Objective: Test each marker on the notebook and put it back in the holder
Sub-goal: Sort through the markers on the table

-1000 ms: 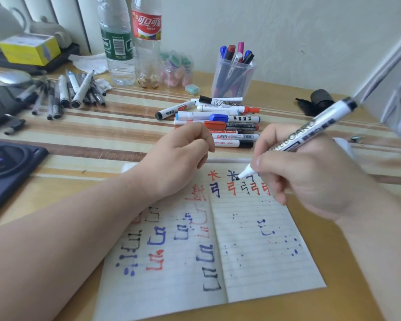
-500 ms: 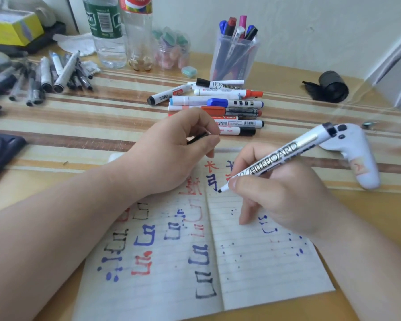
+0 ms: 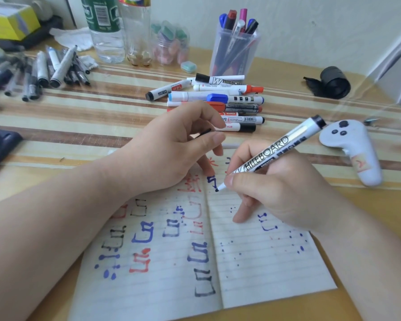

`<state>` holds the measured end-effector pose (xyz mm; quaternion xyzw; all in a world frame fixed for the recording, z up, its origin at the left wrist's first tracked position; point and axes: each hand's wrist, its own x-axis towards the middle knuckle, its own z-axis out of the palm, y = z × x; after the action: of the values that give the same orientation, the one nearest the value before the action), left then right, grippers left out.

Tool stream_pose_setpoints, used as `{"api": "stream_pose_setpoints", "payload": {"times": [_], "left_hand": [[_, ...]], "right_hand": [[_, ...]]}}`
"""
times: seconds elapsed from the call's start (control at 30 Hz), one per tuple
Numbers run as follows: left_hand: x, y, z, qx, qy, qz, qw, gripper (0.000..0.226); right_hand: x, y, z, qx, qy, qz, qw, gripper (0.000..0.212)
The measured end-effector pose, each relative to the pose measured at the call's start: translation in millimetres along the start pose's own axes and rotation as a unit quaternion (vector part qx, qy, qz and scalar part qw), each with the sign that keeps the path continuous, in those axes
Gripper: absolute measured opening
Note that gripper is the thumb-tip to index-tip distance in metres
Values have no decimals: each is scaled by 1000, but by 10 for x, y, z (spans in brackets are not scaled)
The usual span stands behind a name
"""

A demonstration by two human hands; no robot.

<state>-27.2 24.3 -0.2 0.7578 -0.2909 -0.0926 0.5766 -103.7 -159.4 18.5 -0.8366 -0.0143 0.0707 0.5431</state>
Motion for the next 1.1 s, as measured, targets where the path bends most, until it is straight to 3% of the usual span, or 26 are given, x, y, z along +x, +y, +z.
{"api": "stream_pose_setpoints", "payload": {"times": [0.27, 1.1], "left_hand": [[12, -20, 6, -15, 1, -12, 1000, 8], [30, -51, -26, -23, 16, -25, 999, 12]], "right_hand": [[11, 12, -40, -38, 4, -39, 999, 16], [35, 63, -41, -34, -8, -26, 999, 17]]}}
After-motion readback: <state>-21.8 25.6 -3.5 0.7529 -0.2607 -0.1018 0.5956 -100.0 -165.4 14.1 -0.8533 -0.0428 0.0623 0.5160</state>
